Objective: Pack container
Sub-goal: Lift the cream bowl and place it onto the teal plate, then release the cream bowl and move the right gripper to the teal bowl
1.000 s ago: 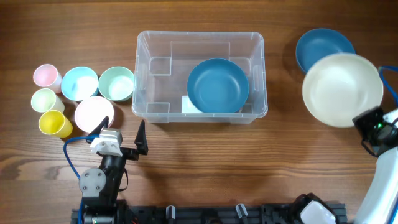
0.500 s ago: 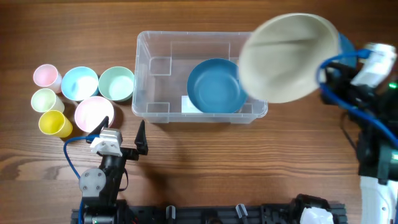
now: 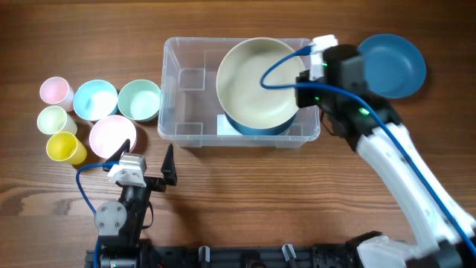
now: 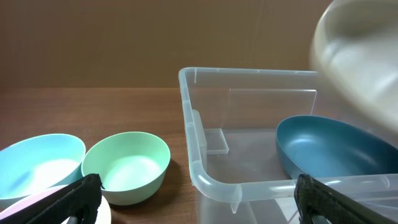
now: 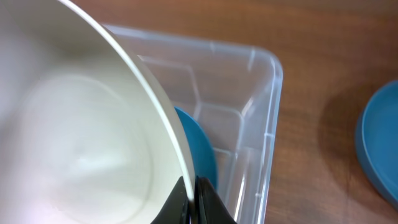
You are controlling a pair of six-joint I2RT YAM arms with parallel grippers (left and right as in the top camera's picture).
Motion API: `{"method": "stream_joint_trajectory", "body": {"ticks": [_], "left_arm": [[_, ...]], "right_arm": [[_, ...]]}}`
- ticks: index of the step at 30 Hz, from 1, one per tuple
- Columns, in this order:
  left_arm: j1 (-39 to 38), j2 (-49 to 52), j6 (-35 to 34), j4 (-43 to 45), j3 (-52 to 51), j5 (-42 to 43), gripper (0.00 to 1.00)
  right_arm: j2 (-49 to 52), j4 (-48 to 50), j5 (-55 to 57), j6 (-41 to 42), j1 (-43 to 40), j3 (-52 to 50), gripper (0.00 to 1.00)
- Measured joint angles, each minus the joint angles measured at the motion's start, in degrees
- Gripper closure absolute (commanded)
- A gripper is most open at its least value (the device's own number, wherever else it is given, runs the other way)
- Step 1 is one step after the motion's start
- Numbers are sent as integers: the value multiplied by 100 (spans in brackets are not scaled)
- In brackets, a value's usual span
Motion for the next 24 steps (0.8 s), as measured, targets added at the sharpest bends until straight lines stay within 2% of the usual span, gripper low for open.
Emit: {"method": "stream_joint_trajectory", "body": {"ticks": [5, 13, 16, 24], "left_arm": [[0, 0, 0, 0, 0, 0, 0], [0, 0, 0, 0, 0, 0, 0], [0, 0, 0, 0, 0, 0, 0], [0, 0, 0, 0, 0, 0, 0]], "right_arm": [[629, 116, 369, 2, -2, 68, 96], [780, 247, 411, 2, -2, 133, 96], [780, 245, 404, 4, -2, 142, 80], [780, 245, -13, 4, -2, 197, 65]]}}
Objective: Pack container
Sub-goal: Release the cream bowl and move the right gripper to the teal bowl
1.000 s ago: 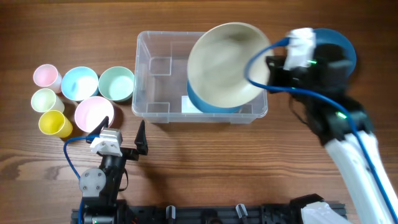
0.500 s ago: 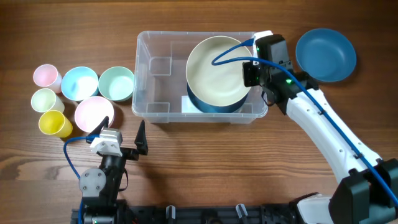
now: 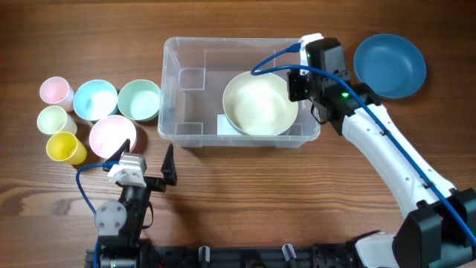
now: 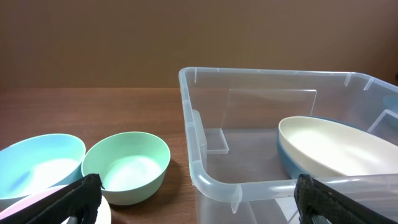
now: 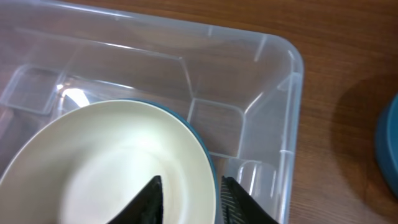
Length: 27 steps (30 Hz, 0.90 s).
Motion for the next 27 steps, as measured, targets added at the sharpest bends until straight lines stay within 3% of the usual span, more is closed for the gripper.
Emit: {"method": "stream_joint_trajectory", "body": {"ticks": [9, 15, 20, 22, 27], "left_arm": [[0, 0, 0, 0, 0, 0, 0], [0, 0, 0, 0, 0, 0, 0], [0, 0, 0, 0, 0, 0, 0], [0, 0, 0, 0, 0, 0, 0], [0, 0, 0, 0, 0, 0, 0]], "right_arm": [[-83, -234, 190, 245, -9, 74, 66], [-706, -1408, 1040, 822, -391, 732, 67], [-1318, -2081, 1639, 1335, -1447, 1147, 65], [-1379, -2291, 1714, 1502, -2096, 1156, 53], [-1071, -2404, 1279, 1679, -3620, 1156, 51]]}}
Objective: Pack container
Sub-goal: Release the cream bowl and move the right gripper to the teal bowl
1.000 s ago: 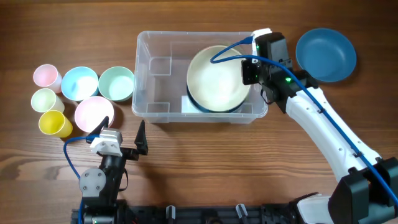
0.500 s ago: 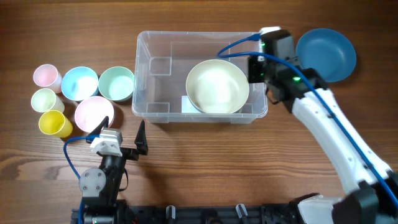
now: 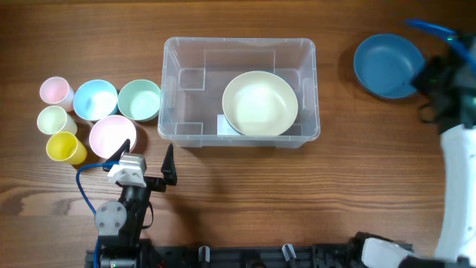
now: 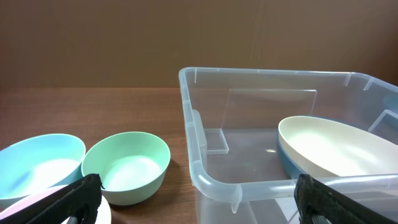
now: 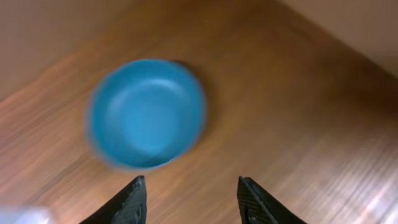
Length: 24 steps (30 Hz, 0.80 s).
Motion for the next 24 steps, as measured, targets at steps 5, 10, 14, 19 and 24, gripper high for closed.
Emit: {"method": "stream_joint_trajectory", "body": {"ticks": [5, 10, 14, 19, 24], "left_arm": [[0, 0, 0, 0, 0, 0, 0], [0, 0, 0, 0, 0, 0, 0], [0, 0, 0, 2, 0, 0, 0], [0, 0, 0, 0, 0, 0, 0], [0, 0, 0, 0, 0, 2, 0]], "right_arm": [[732, 219, -1088, 87, -1220, 0, 44], [1816, 455, -1731, 131, -1303, 0, 43], [2540, 813, -1895, 170, -1115, 0, 42], [2946, 1137, -1985, 334, -887, -2, 42], [3012, 1303, -2009, 564, -850, -2, 42]]}}
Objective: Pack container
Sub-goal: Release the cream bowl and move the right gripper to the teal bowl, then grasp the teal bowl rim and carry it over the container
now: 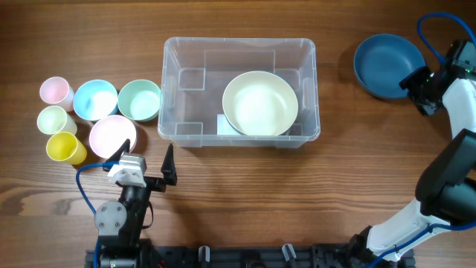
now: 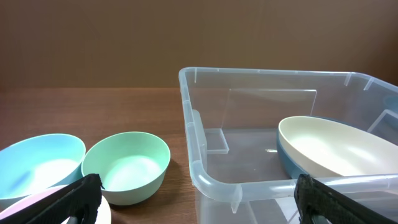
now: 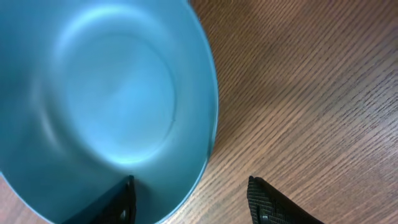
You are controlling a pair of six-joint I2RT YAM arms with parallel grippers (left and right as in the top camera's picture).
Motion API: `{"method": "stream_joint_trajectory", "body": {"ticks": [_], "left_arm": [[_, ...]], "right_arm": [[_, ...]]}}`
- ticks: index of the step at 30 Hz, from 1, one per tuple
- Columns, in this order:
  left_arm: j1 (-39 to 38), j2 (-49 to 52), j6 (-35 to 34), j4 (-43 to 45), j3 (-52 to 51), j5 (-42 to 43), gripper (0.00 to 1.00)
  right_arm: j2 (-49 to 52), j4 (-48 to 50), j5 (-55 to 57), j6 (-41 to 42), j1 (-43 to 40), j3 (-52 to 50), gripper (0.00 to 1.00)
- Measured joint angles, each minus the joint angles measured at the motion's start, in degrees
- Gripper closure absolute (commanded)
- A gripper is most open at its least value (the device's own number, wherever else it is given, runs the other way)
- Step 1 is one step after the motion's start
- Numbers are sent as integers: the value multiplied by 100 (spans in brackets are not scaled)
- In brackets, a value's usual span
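Note:
A clear plastic container (image 1: 239,43) holds a cream bowl (image 1: 260,103) nested in a dark blue bowl whose edge shows in the left wrist view (image 2: 285,160). A second blue bowl (image 1: 383,61) sits on the table at the far right. My right gripper (image 1: 413,83) is open at that bowl's right rim. In the right wrist view (image 3: 196,199) one fingertip is over the bowl's inside (image 3: 118,106) and the other over the wood. My left gripper (image 1: 149,167) is open and holds nothing, near the front edge, facing the container.
Left of the container stand a light blue bowl (image 1: 95,99), a green bowl (image 1: 139,100) and a pink bowl (image 1: 112,135). Beside them are a pink cup (image 1: 55,91), a pale green cup (image 1: 54,120) and a yellow cup (image 1: 65,148).
My right gripper was well above the blue bowl at the right. It is now low at the bowl's rim, which runs between its open fingers. The left arm has not moved.
My right gripper first held the cream bowl by its rim over the container. Then the bowl lay nested in the dark blue bowl inside, and the gripper was open. The arm was then out at the right, and it is now down at the second blue bowl.

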Motion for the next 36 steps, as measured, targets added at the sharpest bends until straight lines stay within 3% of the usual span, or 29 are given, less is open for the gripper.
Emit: {"method": "stream_joint_trajectory", "body": {"ticks": [10, 12, 13, 14, 16, 21, 22, 36], "left_arm": [[0, 0, 0, 2, 0, -2, 0], [0, 0, 0, 2, 0, -2, 0], [0, 0, 0, 0, 0, -2, 0], [0, 0, 0, 0, 0, -2, 0], [0, 0, 0, 0, 0, -2, 0], [0, 0, 0, 0, 0, -2, 0], [0, 0, 0, 0, 0, -2, 0], [0, 0, 0, 0, 0, -2, 0]], "right_arm": [[570, 114, 262, 389, -2, 0, 47], [597, 181, 275, 450, -2, 0, 56], [597, 236, 278, 498, -4, 0, 76], [597, 251, 278, 492, -4, 0, 85], [597, 269, 271, 507, -2, 0, 90], [599, 286, 297, 529, -4, 2, 91], [599, 286, 297, 529, -4, 0, 95], [367, 131, 302, 66, -2, -7, 96]]}}
